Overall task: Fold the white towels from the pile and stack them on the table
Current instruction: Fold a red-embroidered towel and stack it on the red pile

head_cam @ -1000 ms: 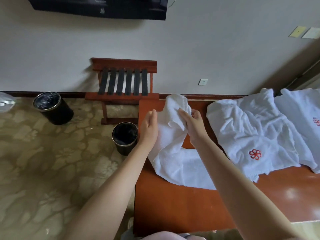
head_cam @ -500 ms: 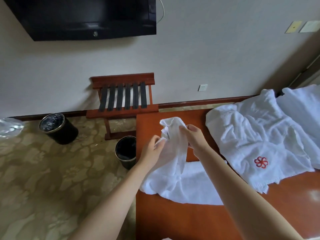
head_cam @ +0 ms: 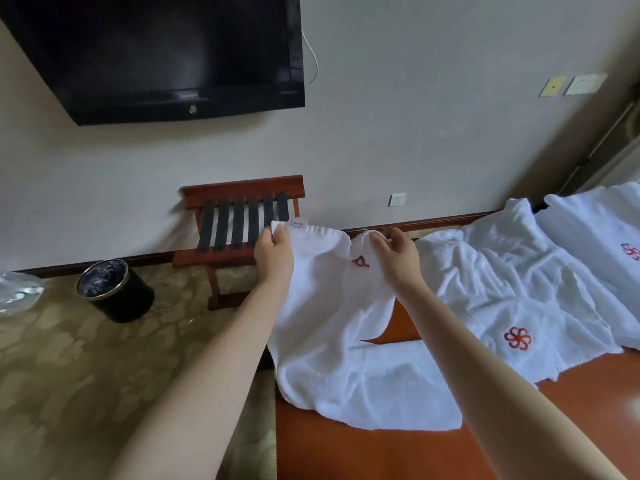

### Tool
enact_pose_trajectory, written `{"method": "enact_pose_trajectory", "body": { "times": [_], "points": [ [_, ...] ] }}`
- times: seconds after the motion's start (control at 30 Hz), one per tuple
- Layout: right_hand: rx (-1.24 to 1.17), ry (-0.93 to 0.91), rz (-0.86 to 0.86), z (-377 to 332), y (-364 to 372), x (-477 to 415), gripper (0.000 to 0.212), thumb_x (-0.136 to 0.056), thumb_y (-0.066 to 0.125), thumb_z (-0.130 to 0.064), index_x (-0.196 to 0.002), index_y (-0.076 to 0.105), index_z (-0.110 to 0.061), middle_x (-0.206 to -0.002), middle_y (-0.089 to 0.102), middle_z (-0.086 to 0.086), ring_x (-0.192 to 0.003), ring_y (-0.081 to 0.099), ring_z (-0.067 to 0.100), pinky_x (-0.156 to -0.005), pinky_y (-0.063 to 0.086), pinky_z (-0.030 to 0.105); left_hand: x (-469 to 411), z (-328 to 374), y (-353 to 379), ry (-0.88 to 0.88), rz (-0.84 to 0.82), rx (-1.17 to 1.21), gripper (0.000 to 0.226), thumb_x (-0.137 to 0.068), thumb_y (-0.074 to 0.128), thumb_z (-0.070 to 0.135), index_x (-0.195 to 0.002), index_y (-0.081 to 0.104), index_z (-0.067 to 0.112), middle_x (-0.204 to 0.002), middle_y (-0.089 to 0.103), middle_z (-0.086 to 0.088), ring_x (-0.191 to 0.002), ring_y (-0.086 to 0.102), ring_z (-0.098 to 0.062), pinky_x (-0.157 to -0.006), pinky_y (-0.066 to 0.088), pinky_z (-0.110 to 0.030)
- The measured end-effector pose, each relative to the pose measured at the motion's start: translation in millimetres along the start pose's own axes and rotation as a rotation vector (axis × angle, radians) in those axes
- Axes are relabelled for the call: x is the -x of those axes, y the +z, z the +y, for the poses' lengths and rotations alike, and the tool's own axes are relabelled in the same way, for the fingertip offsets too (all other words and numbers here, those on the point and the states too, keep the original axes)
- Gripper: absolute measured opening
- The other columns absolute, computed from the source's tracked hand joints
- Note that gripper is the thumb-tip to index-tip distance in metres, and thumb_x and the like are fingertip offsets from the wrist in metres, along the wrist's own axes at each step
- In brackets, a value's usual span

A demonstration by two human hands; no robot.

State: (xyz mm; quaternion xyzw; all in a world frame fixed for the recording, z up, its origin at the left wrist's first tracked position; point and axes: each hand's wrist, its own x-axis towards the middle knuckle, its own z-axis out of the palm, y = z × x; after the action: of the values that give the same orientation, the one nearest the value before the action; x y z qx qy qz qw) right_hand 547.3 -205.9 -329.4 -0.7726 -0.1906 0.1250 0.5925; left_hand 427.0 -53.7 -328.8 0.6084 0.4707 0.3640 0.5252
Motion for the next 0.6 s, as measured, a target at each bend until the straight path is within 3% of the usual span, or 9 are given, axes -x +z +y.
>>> {"method": "enact_pose_trajectory", "body": {
  "times": [0.07, 0.13, 0.27, 0.3, 0.37, 0.47, 0.6],
  "points": [
    [0.056, -0.124, -0.045, -17.4, 3.4, -5.5, 0.026, -0.081, 0.061, -0.029, -0.06, 0.048, -0.025, -0.051, 0.051, -0.018, -0.05, 0.045, -0.002, -0.047, 0.033, 0.011, -11.4, 12.4, 1.7, 0.103, 0.035, -0.037, 0.033, -0.096, 0.042, 0.019, -0.064, 0.037, 0.013, -0.063, 0.038, 0.001, -0.059, 0.033, -0.015, -0.063, 0.03, -0.031],
    [0.147, -0.263, -0.055, -33.2, 9.0, -15.3, 0.026, -0.084, 0.062, -0.028, -0.062, 0.05, -0.025, -0.05, 0.052, -0.015, -0.05, 0.048, 0.0, -0.045, 0.033, 0.012, -26.0, 23.9, 1.7, 0.185, 0.075, -0.086, 0.035, -0.095, 0.042, 0.017, -0.062, 0.031, 0.016, -0.061, 0.038, 0.001, -0.058, 0.033, -0.016, -0.061, 0.029, -0.032],
    [0.455, -0.462, -0.023, -64.7, 20.4, -54.1, 0.024, -0.088, 0.059, -0.036, -0.068, 0.053, -0.023, -0.05, 0.054, -0.012, -0.05, 0.05, 0.008, -0.043, 0.032, 0.017, -60.4, 41.9, 5.3, 0.223, 0.142, -0.198, 0.023, -0.098, 0.039, 0.016, -0.077, 0.042, 0.006, -0.083, 0.056, -0.017, -0.074, 0.047, -0.027, -0.065, 0.034, -0.037],
    [0.572, -0.519, 0.007, -69.8, 22.4, -67.2, 0.025, -0.089, 0.057, -0.038, -0.073, 0.056, -0.019, -0.054, 0.056, -0.007, -0.052, 0.05, 0.015, -0.046, 0.034, 0.026, -69.7, 44.3, 6.8, 0.215, 0.165, -0.227, 0.021, -0.098, 0.038, 0.016, -0.08, 0.043, 0.005, -0.088, 0.057, -0.02, -0.077, 0.048, -0.028, -0.064, 0.033, -0.035],
    [0.779, -0.645, 0.05, -75.8, 26.7, -94.8, 0.029, -0.093, 0.053, -0.038, -0.079, 0.057, -0.013, -0.061, 0.06, 0.007, -0.056, 0.051, 0.031, -0.05, 0.03, 0.028, -87.8, 45.2, 9.8, 0.213, 0.2, -0.29, 0.02, -0.099, 0.037, 0.015, -0.083, 0.044, 0.004, -0.093, 0.058, -0.021, -0.083, 0.051, -0.032, -0.064, 0.028, -0.032],
    [0.971, -0.77, 0.001, -73.6, 38.4, -136.1, 0.03, -0.098, 0.046, -0.035, -0.081, 0.054, -0.011, -0.067, 0.063, 0.01, -0.059, 0.059, 0.034, -0.052, 0.029, 0.027, -115.9, 39.1, 19.8, 0.224, 0.204, -0.376, 0.024, -0.1, 0.035, 0.014, -0.093, 0.05, -0.003, -0.099, 0.059, -0.023, -0.092, 0.055, -0.037, -0.065, 0.029, -0.033],
    [1.142, -0.754, -0.089, -52.2, 62.5, -182.9, 0.03, -0.101, 0.036, -0.033, -0.093, 0.054, -0.011, -0.077, 0.066, 0.008, -0.064, 0.06, 0.031, -0.048, 0.02, 0.027, -150.9, 24.7, 41.7, 0.2, 0.157, -0.462, 0.03, -0.102, 0.033, 0.016, -0.105, 0.052, -0.006, -0.106, 0.06, -0.024, -0.099, 0.055, -0.039, -0.07, 0.034, -0.034]
  ]
}}
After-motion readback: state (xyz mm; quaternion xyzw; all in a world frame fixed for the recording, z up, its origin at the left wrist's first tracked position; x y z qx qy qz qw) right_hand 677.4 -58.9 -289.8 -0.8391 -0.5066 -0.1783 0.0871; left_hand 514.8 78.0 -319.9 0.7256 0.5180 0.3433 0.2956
